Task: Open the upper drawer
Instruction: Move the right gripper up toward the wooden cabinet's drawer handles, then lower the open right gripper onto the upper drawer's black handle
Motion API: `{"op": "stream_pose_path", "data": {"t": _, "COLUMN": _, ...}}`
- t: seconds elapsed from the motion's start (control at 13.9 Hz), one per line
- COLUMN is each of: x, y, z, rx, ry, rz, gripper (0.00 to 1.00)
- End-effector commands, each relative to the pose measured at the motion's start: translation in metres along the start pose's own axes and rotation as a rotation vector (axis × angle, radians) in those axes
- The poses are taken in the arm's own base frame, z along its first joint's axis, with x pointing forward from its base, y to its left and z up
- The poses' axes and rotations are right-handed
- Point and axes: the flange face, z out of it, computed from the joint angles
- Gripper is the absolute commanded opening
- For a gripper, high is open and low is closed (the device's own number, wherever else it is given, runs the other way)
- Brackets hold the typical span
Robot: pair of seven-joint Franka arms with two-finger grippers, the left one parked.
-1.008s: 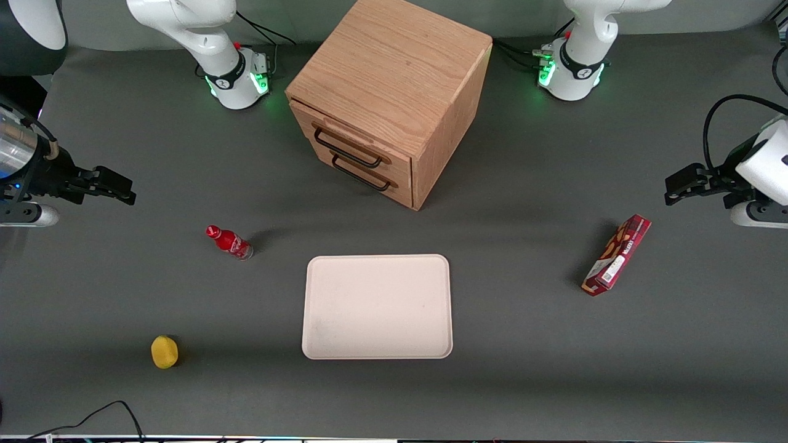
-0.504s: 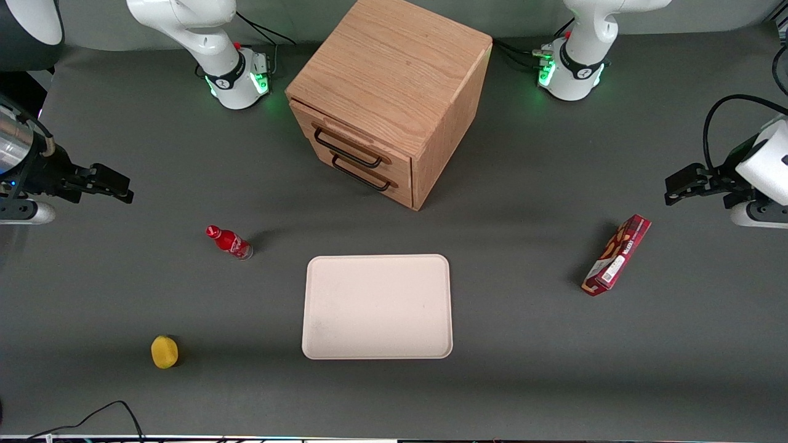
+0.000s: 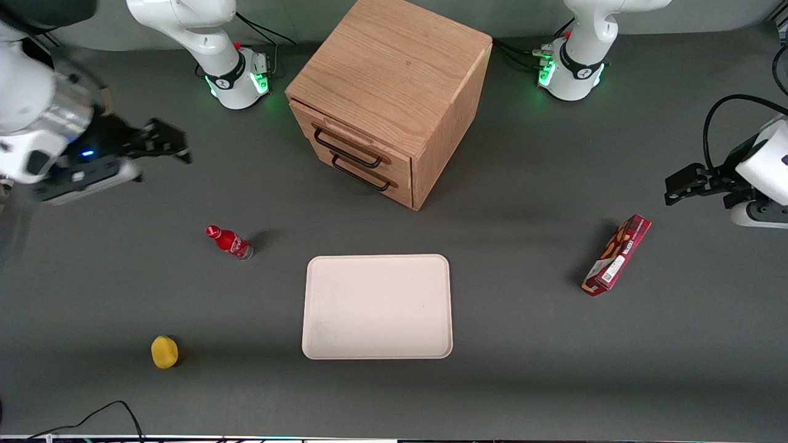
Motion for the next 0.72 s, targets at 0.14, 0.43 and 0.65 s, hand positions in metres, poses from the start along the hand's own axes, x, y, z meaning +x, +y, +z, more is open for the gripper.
{"op": "stream_pose_path", "data": {"t": 0.14, "x": 0.015, "y": -0.048, "z": 0.027, "rx": 0.181, "ry": -0.04, "rz": -0.339, "gripper": 1.0}}
{"op": "stream_pose_path", "data": {"t": 0.43, "x": 0.033, "y": -0.051, "z": 0.084, "rx": 0.381, "ry": -0.096, "rz": -0.448, "gripper": 1.0}}
{"op": "stream_pose_path", "data": {"t": 0.65, "x": 0.046, "y": -0.062, "z": 0.112, "rx": 0.414, "ry": -0.112, "rz": -0.46, "gripper": 1.0}}
